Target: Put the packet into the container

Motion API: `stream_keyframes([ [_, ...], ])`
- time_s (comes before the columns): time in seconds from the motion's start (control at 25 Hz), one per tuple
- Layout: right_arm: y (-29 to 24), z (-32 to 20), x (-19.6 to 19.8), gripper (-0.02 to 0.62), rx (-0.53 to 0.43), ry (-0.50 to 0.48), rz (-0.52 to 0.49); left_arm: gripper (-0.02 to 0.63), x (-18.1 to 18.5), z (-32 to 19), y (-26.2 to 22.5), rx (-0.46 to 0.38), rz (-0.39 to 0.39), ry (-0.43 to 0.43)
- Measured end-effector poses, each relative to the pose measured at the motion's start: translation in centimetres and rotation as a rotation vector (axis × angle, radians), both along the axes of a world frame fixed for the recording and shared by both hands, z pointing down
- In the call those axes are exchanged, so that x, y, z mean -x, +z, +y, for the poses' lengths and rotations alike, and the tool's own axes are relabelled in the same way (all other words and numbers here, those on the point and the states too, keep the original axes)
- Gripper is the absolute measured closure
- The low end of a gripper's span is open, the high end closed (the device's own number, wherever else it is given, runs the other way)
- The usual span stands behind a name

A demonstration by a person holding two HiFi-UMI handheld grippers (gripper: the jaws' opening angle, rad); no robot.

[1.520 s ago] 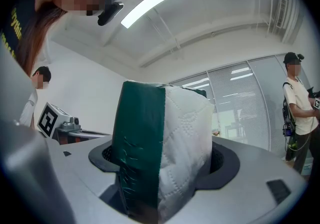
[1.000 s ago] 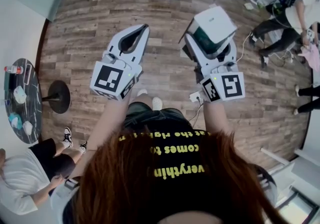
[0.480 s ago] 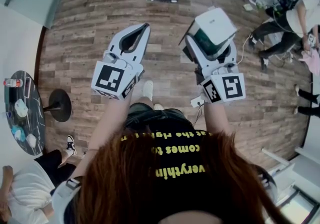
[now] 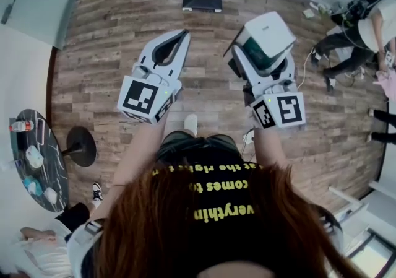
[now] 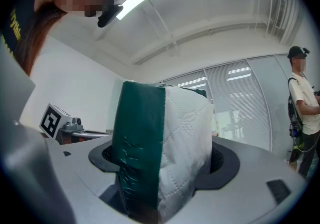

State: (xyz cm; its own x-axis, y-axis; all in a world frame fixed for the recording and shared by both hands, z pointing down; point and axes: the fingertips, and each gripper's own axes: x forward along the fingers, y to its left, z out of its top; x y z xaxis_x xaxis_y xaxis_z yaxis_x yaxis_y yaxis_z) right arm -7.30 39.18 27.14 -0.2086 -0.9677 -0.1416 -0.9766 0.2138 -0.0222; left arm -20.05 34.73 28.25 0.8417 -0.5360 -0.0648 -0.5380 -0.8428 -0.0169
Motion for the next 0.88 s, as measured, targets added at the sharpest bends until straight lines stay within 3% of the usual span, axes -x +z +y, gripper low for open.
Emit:
stream_keyframes([
  [0.52, 0.6, -7.1, -1.1, 0.184, 0.019, -0.004, 0.006, 0.606, -1.4, -6.9, 1.0, 0.030, -0.003, 0.000],
  [0.88, 0.1, -14.2, -5.0, 0.183, 0.008, -0.067, 0.036, 0.606, -5.6, -13.4, 0.8, 0.014, -0.003, -0.053],
])
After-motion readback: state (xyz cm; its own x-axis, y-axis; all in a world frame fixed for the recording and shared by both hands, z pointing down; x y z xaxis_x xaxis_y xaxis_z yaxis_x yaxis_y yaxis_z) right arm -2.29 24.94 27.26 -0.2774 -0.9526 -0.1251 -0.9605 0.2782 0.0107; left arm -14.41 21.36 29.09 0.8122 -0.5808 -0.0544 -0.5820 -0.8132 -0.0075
